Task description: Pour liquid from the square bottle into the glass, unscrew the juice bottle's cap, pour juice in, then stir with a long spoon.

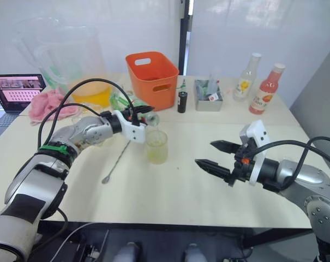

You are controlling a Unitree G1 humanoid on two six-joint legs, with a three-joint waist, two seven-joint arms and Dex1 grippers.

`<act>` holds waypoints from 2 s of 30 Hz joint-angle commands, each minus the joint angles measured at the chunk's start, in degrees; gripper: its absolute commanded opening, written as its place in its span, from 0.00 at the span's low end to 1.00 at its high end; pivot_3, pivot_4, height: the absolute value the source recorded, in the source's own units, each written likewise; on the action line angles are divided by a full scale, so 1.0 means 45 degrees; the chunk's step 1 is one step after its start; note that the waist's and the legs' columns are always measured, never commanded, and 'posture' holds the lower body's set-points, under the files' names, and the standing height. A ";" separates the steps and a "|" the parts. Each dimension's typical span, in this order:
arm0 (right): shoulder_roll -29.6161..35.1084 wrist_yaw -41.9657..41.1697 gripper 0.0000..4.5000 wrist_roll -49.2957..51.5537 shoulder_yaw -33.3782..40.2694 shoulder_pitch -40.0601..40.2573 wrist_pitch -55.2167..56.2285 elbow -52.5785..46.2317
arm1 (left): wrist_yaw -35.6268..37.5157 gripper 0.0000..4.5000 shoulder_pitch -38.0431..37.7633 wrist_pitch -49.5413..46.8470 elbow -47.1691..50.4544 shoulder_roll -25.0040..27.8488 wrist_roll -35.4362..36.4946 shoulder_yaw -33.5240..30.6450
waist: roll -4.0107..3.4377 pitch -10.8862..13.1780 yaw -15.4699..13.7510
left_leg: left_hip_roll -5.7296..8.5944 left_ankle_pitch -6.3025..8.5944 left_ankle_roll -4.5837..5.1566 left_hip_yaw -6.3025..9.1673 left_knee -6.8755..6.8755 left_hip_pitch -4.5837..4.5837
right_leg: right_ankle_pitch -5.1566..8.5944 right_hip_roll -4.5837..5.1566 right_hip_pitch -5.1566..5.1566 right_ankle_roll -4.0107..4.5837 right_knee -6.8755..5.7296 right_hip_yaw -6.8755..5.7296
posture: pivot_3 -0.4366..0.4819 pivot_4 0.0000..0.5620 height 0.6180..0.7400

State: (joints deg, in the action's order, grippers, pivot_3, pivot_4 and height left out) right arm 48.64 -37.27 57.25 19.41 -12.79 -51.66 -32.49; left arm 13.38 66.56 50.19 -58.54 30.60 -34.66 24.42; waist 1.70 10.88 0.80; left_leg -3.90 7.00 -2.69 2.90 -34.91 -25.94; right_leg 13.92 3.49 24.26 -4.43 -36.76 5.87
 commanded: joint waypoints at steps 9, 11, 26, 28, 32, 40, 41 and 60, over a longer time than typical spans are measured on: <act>0.0353 -0.0420 0.98 -0.0222 -0.0024 -0.0640 0.0343 0.0183 | 0.3903 0.28 -0.0534 -0.2002 0.1514 -0.0526 0.4405 -0.2235 | 0.0000 0.0000 0.0035 | 0.0001 -0.0002 0.0001 0.0005 -0.0005 0.0007 | -0.0016 -0.0001 -0.0002 0.0027 -0.0016 0.0000 | 0.48 0.27 0.99; 0.0397 -0.0683 0.98 -0.0283 -0.0255 -0.1007 0.0389 0.0461 | 0.4708 0.28 -0.0710 -0.3643 0.2574 -0.0673 0.5974 -0.3154 | 0.0000 0.0000 0.0037 | 0.0002 -0.0002 0.0001 0.0005 -0.0010 0.0004 | -0.0021 -0.0001 -0.0004 0.0034 -0.0014 0.0001 | 0.48 0.27 0.99; 0.0116 -0.3257 0.98 -0.2180 -0.2359 -0.3942 0.1734 0.3661 | 0.5143 0.28 -0.4478 -1.6951 1.4413 0.0474 1.2138 -0.7109 | -0.0001 0.0000 0.0411 | 0.0000 -0.0003 0.0003 0.0019 -0.0015 0.0029 | -0.0026 -0.0005 -0.0006 0.0043 -0.0058 0.0000 | 0.48 0.27 0.99; 0.0080 -0.3754 0.98 -0.2460 -0.2671 -0.4344 0.1877 0.4193 | 0.5174 0.28 -0.5471 -1.8274 1.5685 0.1077 1.2852 -0.7796 | -0.0002 -0.0001 0.0461 | -0.0001 -0.0003 0.0003 0.0014 -0.0012 0.0043 | -0.0019 -0.0005 -0.0011 0.0033 -0.0058 0.0000 | 0.48 0.27 0.99; 0.0175 -0.4836 0.98 -0.2693 -0.2892 -0.4582 0.2126 0.4793 | 0.4967 0.28 -0.7622 -2.0484 1.7733 0.1950 1.4526 -0.9885 | -0.0002 -0.0001 0.0557 | -0.0007 -0.0003 0.0003 0.0010 0.0006 0.0073 | -0.0001 -0.0005 -0.0024 0.0026 -0.0058 0.0002 | 0.48 0.27 0.99; 0.0053 -0.6269 0.98 -0.3322 -0.3171 -0.4559 0.3030 0.5213 | 0.4633 0.28 -1.0378 -2.1723 1.9185 0.2435 1.6717 -1.3202 | 0.0000 0.0000 0.0390 | -0.0009 -0.0001 0.0000 0.0009 -0.0005 0.0072 | 0.0016 -0.0005 -0.0027 0.0012 -0.0051 -0.0001 | 0.48 0.27 0.99; 0.0023 -0.6352 0.98 -0.3353 -0.3187 -0.4593 0.3069 0.5258 | 0.4579 0.28 -1.0600 -2.1742 1.9213 0.2533 1.6794 -1.3398 | 0.0000 0.0000 0.0373 | -0.0008 -0.0001 0.0000 0.0010 -0.0007 0.0075 | 0.0017 -0.0006 -0.0028 0.0014 -0.0053 -0.0001 | 0.48 0.27 0.99; -0.0515 -0.6229 0.98 -0.3402 -0.2904 -0.4350 0.2710 0.4581 | 0.4669 0.28 -1.0799 -1.7838 1.2675 0.4128 1.4855 -1.4893 | 0.0057 -0.0022 0.0244 | -0.0029 0.0011 -0.0033 0.0005 0.0013 0.0089 | 0.0092 0.0000 -0.0031 0.0169 -0.0034 -0.0046 | 0.48 0.27 0.99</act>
State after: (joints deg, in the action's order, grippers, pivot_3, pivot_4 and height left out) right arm 45.55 -65.98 41.06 3.54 -32.42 -39.40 -9.92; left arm 34.50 15.83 -33.22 -0.84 47.64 32.79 -43.09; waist 1.96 10.78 1.90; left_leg -4.04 7.04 -2.85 2.92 -34.84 -25.56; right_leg 14.33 3.49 24.14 -3.67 -36.90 5.67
